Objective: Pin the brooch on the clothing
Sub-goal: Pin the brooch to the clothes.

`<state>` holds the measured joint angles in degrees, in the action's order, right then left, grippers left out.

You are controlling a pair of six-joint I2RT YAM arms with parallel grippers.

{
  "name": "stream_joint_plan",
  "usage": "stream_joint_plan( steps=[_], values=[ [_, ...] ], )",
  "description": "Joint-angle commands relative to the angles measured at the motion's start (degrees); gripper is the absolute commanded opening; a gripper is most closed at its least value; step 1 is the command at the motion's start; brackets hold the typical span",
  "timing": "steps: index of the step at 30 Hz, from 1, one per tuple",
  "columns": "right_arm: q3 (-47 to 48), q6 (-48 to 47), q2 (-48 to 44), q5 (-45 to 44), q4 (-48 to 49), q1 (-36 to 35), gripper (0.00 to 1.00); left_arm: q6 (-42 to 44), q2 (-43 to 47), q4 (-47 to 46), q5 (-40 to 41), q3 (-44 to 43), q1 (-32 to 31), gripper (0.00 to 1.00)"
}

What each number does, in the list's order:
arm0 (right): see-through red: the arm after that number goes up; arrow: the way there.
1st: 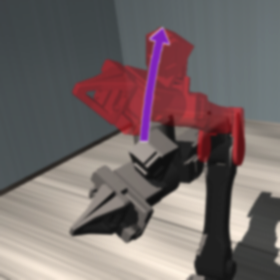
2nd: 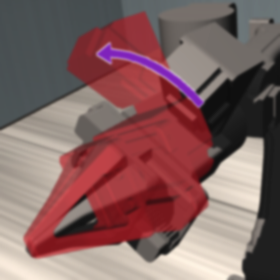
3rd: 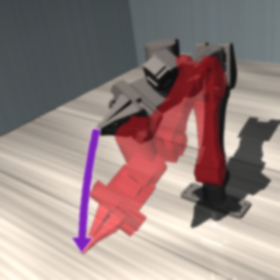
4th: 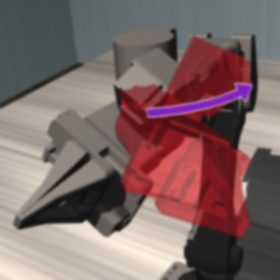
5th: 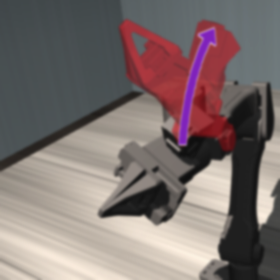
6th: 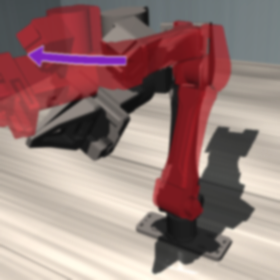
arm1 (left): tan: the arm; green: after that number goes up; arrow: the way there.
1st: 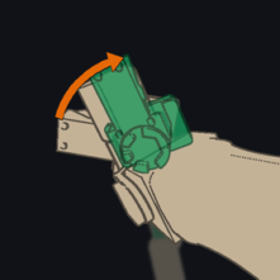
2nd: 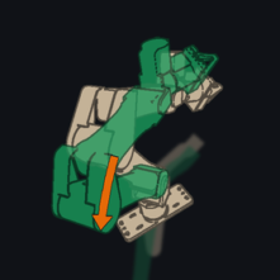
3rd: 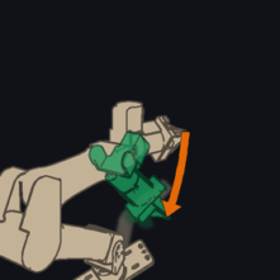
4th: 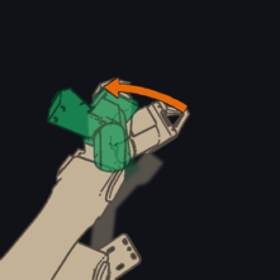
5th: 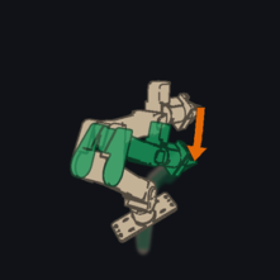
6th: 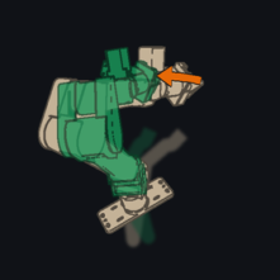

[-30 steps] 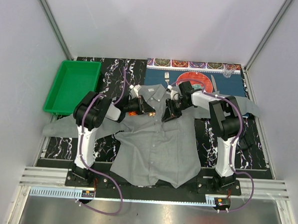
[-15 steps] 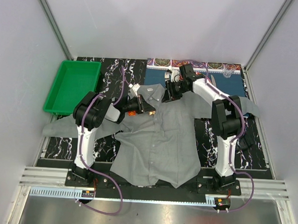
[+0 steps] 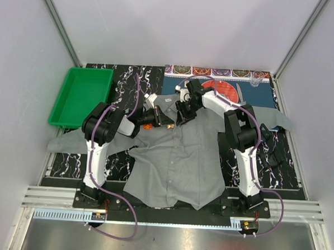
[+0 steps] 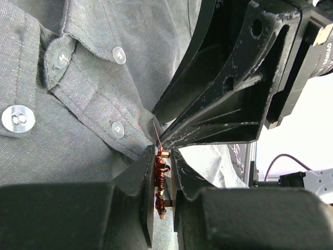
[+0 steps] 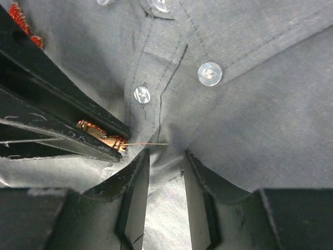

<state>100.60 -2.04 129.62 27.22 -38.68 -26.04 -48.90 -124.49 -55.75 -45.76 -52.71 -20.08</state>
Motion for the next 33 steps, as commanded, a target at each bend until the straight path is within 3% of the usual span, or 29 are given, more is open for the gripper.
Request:
stream_joint_plan(
  steps=[1,9,24,33],
  values=[
    [2.7,0.0,-0.1,-2.4,-0.1,-0.1,0.38,1.6,0.5,-3.7,-1.0,0.0,-0.1,0.0],
    [3.1,4.2,-1.0,3.2,0.8,1.6,0.49,2.1,0.5,-3.1,-0.8,0.3,-0.1,0.0],
    [5.6,7.1,1.0,4.1,1.7,2.1,0.36,3.5,0.0,-0.9,-0.6,-0.1,-0.2,0.0],
    [5.8,4.7,3.2,0.2,0.4,0.7,0.37,3.5,-0.1,-0.8,-0.5,-0.6,-0.3,0.0]
  ],
)
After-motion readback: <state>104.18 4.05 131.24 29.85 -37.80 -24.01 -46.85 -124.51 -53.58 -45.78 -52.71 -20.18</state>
